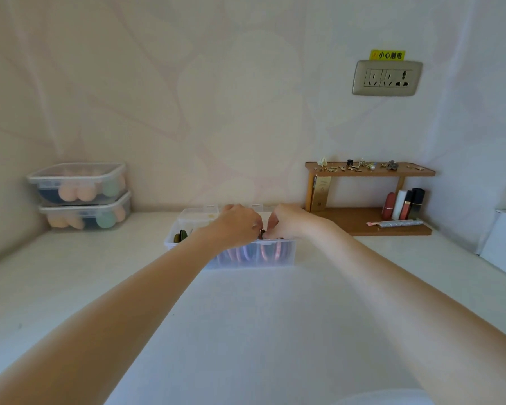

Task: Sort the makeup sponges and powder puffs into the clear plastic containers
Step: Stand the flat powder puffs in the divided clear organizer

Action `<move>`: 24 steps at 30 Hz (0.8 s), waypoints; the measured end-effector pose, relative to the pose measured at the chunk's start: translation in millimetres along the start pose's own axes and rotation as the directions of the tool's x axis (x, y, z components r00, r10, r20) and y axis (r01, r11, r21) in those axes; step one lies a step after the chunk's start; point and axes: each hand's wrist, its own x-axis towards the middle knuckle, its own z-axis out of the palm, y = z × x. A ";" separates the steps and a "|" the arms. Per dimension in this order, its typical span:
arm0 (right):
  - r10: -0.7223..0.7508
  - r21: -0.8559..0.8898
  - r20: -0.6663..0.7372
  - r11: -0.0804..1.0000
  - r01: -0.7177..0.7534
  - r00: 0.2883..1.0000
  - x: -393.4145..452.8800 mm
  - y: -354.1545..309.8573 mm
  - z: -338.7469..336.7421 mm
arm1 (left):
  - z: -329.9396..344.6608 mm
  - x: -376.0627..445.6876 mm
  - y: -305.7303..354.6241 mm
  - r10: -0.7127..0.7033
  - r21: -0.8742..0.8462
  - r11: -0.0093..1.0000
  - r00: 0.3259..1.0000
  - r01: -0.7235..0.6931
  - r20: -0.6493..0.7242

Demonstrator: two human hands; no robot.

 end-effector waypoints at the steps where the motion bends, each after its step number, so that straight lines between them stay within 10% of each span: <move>1: 0.025 -0.019 -0.008 0.999 -0.025 1.000 1.0 -2.6 3.0 | 0.7 -1.5 -0.2 -0.004 -0.015 1.000 1.000 0.004 0.005; 17: 0.149 0.361 -0.355 0.933 -0.013 0.923 -6.9 14.2 -18.4 | -9.6 -28.2 -51.1 -0.218 -0.355 0.919 0.971 0.172 -0.093; 24: 0.290 0.572 -0.127 0.802 -0.169 0.949 12.3 21.3 13.7 | 4.7 -36.4 -95.9 -0.595 -0.568 0.653 0.803 0.500 0.023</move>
